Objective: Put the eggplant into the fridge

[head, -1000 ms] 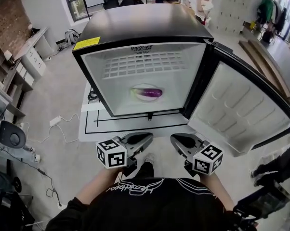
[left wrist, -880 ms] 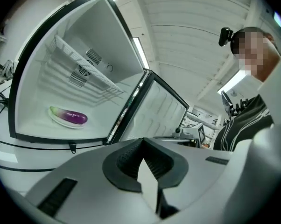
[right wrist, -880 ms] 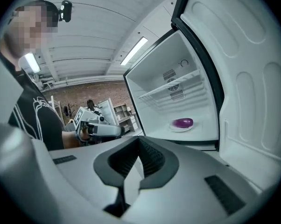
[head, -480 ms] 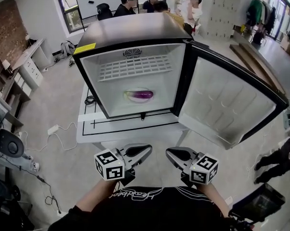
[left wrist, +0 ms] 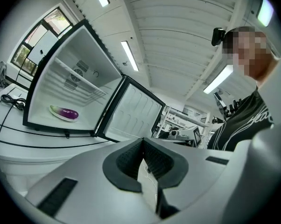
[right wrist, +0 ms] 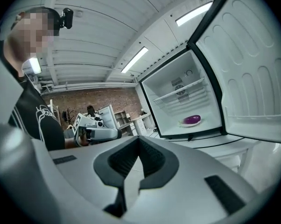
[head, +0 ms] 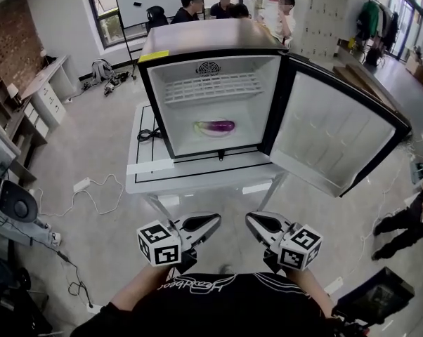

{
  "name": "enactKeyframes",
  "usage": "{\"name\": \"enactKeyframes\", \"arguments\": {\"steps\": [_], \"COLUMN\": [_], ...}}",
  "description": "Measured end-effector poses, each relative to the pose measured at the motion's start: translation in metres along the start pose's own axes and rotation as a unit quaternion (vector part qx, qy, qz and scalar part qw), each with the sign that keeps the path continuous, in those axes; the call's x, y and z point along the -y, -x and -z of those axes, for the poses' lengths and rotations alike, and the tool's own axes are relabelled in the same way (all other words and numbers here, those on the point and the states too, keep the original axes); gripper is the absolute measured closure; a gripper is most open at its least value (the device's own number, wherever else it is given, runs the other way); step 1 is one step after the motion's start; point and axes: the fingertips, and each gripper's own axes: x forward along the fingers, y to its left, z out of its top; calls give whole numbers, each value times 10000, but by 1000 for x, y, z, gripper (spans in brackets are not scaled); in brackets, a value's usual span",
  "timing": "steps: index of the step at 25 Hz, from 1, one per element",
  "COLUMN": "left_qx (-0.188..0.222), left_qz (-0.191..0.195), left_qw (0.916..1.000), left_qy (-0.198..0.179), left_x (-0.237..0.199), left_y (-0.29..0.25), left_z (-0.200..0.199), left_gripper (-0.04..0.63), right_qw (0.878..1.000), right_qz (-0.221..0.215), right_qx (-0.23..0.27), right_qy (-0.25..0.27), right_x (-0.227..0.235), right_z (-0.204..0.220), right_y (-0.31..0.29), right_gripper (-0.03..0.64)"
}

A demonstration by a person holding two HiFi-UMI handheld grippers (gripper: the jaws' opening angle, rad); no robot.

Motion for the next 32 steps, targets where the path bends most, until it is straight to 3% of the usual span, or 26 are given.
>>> {"name": "enactKeyframes", "arguments": {"steps": [7,17,32], "left_qx": [63,-75,-37], "left_qz": [182,335,462], "left_qw": [9997,9989,9975], "left_qy": [-129,-313,-524], "left_x": [43,92,122], "left_y": [47,119,149], "left_z": [0,41,49], "left_gripper": [587,586,587], "right_qw": [9999,9996,9987], "right_qz": [-60,151,345], "right_qx": [98,225,364], "right_qy": [71,31,44], "right_x": [-69,-156,-195], "right_z": [12,56,67], "right_y": [6,20,36], "right_gripper": [611,611,611]}}
